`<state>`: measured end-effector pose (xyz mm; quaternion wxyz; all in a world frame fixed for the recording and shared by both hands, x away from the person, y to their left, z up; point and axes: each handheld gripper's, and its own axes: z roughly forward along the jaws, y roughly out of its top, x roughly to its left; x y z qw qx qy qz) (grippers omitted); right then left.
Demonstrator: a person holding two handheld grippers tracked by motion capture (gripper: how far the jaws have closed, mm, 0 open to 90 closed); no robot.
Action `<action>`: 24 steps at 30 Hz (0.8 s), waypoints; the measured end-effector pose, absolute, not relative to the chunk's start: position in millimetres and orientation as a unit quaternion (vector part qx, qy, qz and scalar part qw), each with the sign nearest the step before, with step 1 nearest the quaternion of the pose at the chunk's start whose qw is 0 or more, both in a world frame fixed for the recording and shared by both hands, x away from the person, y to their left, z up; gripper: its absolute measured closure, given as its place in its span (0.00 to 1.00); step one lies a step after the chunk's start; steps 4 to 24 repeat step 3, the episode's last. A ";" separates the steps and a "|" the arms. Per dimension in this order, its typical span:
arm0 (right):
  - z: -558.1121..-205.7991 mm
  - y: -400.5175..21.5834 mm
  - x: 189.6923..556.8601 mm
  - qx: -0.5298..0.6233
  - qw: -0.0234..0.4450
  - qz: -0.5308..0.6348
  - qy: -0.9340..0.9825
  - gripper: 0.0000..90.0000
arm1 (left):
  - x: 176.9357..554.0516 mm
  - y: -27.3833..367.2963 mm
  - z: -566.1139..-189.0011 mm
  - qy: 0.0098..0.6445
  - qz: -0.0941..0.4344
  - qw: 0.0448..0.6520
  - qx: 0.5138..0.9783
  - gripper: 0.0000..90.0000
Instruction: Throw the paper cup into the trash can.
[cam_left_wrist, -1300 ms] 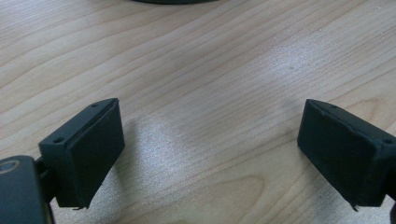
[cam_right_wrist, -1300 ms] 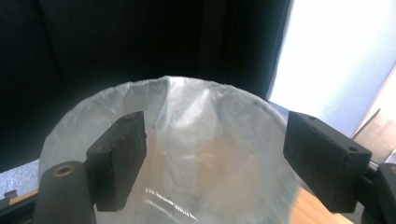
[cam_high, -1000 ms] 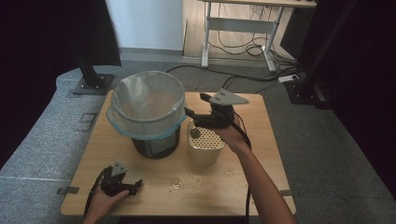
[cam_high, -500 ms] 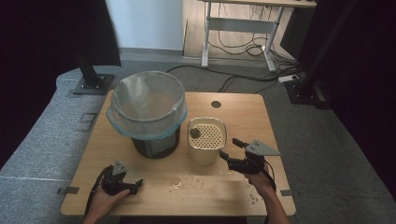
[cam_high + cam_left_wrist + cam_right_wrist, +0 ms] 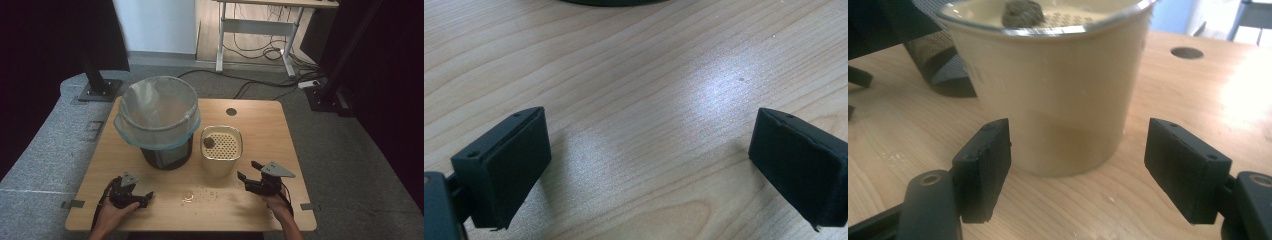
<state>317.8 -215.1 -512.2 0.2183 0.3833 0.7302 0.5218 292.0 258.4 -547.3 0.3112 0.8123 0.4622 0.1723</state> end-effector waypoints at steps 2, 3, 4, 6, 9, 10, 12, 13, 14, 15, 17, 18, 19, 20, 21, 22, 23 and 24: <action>-516.7 -217.5 316.2 0.394 0.219 0.519 0.727 0.30 | 291.8 258.4 -547.3 0.463 0.172 0.311 0.812 0.04; -518.1 -218.5 315.5 0.398 0.222 0.515 0.726 0.29 | 291.4 258.4 -547.3 0.463 0.173 0.312 0.811 0.04; -518.1 -218.5 315.5 0.398 0.222 0.515 0.726 0.29 | 291.4 258.4 -547.3 0.463 0.173 0.312 0.811 0.04; -518.1 -218.5 315.5 0.398 0.222 0.515 0.726 0.29 | 291.4 258.4 -547.3 0.463 0.173 0.312 0.811 0.04; -518.1 -218.5 315.5 0.398 0.222 0.515 0.726 0.29 | 291.4 258.4 -547.3 0.463 0.173 0.312 0.811 0.04; -518.1 -218.5 315.5 0.398 0.222 0.515 0.726 0.29 | 291.4 258.4 -547.3 0.463 0.173 0.312 0.811 0.04; -518.1 -218.5 315.5 0.398 0.222 0.515 0.726 0.29 | 291.4 258.4 -547.3 0.463 0.173 0.312 0.811 0.04; -518.1 -218.5 315.5 0.398 0.222 0.515 0.726 0.29 | 291.4 258.4 -547.3 0.463 0.173 0.312 0.811 0.04; -518.1 -218.5 315.5 0.398 0.222 0.515 0.726 0.29 | 291.4 258.4 -547.3 0.463 0.173 0.312 0.811 0.04; -518.1 -218.5 315.5 0.398 0.222 0.515 0.726 0.29 | 291.4 258.4 -547.3 0.463 0.173 0.312 0.811 0.04; -518.1 -218.5 315.5 0.398 0.222 0.515 0.726 0.29 | 291.4 258.4 -547.3 0.463 0.173 0.312 0.811 0.04; -518.1 -218.5 315.5 0.398 0.222 0.515 0.726 0.29 | 291.4 258.4 -547.3 0.463 0.173 0.312 0.811 0.04; -518.1 -218.5 315.5 0.398 0.222 0.515 0.726 0.29 | 291.4 258.4 -547.3 0.463 0.173 0.312 0.811 0.04; -518.1 -218.5 315.5 0.398 0.222 0.515 0.726 0.29 | 291.4 258.4 -547.3 0.463 0.173 0.312 0.811 0.04; -518.1 -218.5 315.5 0.398 0.222 0.515 0.726 0.29 | 291.4 258.4 -547.3 0.463 0.173 0.312 0.811 0.04; -518.1 -218.5 315.5 0.398 0.222 0.515 0.726 0.29 | 291.4 258.4 -547.3 0.463 0.173 0.312 0.811 0.04; -518.1 -218.5 315.5 0.398 0.222 0.515 0.726 0.29 | 291.4 258.4 -547.3 0.463 0.173 0.312 0.811 0.04; -518.1 -218.5 315.5 0.398 0.222 0.515 0.726 0.29 | 291.4 258.4 -547.3 0.463 0.173 0.312 0.811 0.04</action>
